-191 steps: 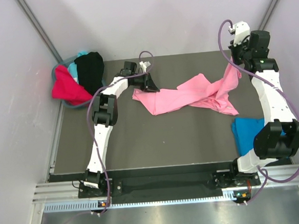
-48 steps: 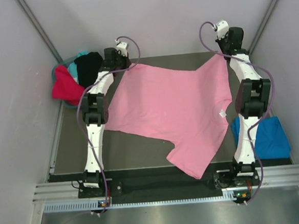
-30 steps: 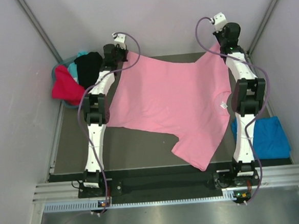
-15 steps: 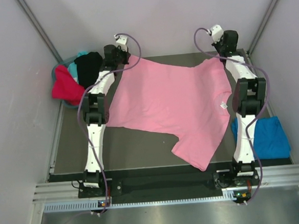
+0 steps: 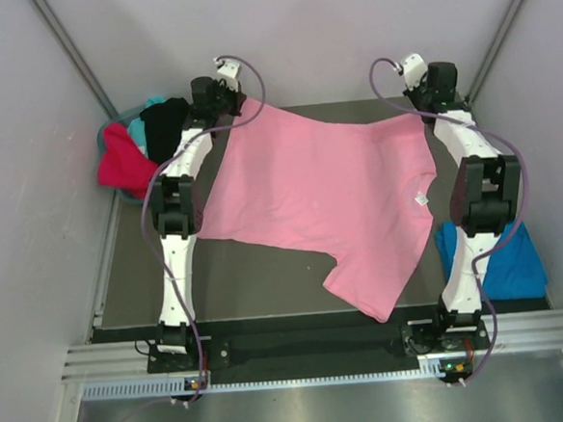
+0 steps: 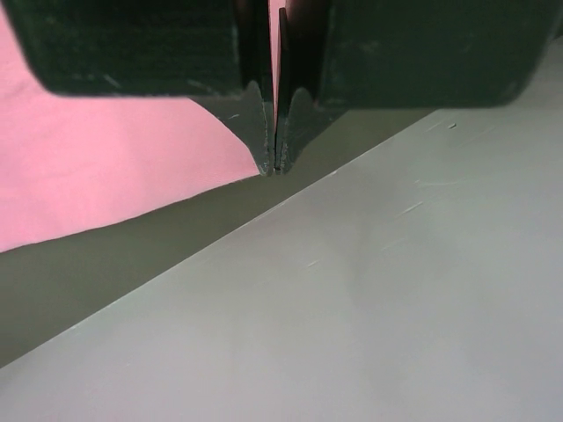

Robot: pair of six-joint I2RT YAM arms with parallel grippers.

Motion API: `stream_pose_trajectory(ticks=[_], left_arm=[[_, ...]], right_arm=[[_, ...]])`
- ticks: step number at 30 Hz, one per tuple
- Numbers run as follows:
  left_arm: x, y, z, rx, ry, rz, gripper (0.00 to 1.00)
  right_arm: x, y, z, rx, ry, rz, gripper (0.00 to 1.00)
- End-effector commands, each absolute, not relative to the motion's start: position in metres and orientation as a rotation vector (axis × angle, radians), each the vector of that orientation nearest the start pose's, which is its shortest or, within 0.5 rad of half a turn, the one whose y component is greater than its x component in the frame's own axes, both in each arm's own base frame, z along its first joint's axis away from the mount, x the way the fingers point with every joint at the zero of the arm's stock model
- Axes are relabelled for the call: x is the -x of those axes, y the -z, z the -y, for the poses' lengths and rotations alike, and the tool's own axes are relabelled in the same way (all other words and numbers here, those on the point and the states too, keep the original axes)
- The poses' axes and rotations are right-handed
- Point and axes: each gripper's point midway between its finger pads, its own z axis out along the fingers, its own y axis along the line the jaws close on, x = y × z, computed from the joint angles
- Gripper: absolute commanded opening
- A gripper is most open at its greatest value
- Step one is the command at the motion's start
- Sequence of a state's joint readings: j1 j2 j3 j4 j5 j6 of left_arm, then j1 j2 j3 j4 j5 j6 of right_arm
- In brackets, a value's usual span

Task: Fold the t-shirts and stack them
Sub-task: Fold the tshirt

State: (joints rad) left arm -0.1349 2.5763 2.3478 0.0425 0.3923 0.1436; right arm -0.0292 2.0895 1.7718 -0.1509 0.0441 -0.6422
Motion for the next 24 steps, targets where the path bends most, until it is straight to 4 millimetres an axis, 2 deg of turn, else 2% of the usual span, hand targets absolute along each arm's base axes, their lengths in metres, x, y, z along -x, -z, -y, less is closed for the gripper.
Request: stream_pose_trajectory(ticks=[1,3,4,5,8,16,17,19,20,21,24], left_arm=[[-0.697,-0.238,0.152,-0.551,0.324,-1.569,0.0],[-0.695,-0.246,0.15,-0.555,0.314,-1.546,0.0],[-0.694,-0.24,0.15,-0.557,0.315,-1.554,0.0],[-0.692,-0.247,0.149,-0.559,0.312,-1.54,0.0],[-0.689,-0.25,0.146,-0.56,0.32,-1.537,0.0],[-0.683,-0.254,0.132,-0.541,0.332,-1.544,0.0],[-0.682,-0.257,0.131,-0.543,0.331,-1.538,0.0],[-0.68,-0.254,0.13,-0.549,0.337,-1.545,0.0],[-0.678,-0.258,0.129,-0.549,0.336,-1.541,0.0],[-0.677,-0.255,0.129,-0.548,0.341,-1.55,0.0],[-0.673,-0.255,0.129,-0.555,0.35,-1.555,0.0]], right_arm=[[-0.595,-0.242,0.047,0.546,0.46,-1.88,0.0],[-0.589,-0.249,0.046,0.532,0.452,-1.876,0.0],[-0.587,-0.249,0.046,0.53,0.45,-1.883,0.0],[-0.584,-0.254,0.045,0.529,0.447,-1.876,0.0],[-0.577,-0.257,0.043,0.525,0.438,-1.883,0.0],[-0.553,-0.258,0.034,0.539,0.407,-1.905,0.0],[-0.549,-0.263,0.033,0.537,0.407,-1.899,0.0],[-0.542,-0.258,0.031,0.531,0.386,-1.921,0.0],[-0.538,-0.264,0.027,0.523,0.372,-1.914,0.0],[-0.534,-0.259,0.027,0.524,0.364,-1.929,0.0],[-0.524,-0.263,0.026,0.514,0.353,-1.93,0.0]])
